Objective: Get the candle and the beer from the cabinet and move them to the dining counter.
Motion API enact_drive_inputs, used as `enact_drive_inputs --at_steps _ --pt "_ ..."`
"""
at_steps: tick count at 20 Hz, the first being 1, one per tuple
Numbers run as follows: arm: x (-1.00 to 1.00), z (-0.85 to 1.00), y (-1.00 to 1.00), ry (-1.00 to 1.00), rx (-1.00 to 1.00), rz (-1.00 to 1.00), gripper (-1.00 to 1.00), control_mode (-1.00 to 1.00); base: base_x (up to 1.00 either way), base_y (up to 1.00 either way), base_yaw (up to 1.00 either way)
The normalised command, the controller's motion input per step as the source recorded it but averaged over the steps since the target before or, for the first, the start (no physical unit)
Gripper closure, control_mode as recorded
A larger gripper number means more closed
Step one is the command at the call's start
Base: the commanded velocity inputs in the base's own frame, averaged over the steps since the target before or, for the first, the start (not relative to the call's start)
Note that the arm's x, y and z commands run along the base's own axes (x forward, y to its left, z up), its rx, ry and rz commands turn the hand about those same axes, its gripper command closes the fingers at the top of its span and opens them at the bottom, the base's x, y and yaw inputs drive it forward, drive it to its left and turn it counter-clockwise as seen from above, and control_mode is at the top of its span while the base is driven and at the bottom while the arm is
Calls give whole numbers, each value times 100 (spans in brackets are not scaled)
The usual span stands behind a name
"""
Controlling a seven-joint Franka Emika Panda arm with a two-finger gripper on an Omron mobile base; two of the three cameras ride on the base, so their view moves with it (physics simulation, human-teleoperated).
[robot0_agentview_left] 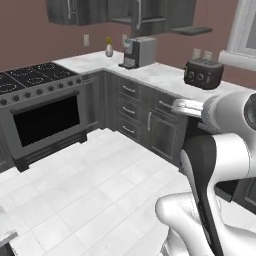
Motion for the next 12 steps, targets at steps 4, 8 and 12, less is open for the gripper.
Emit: enact_drive_inputs --at_steps 4,8,12 --pt "0 0 0 0 0 0 -100 100 77 -45 13" --pt "0 0 0 0 0 0 -100 100 99 -16 17" --pt "0 0 0 0 0 0 -100 100 100 0 21"
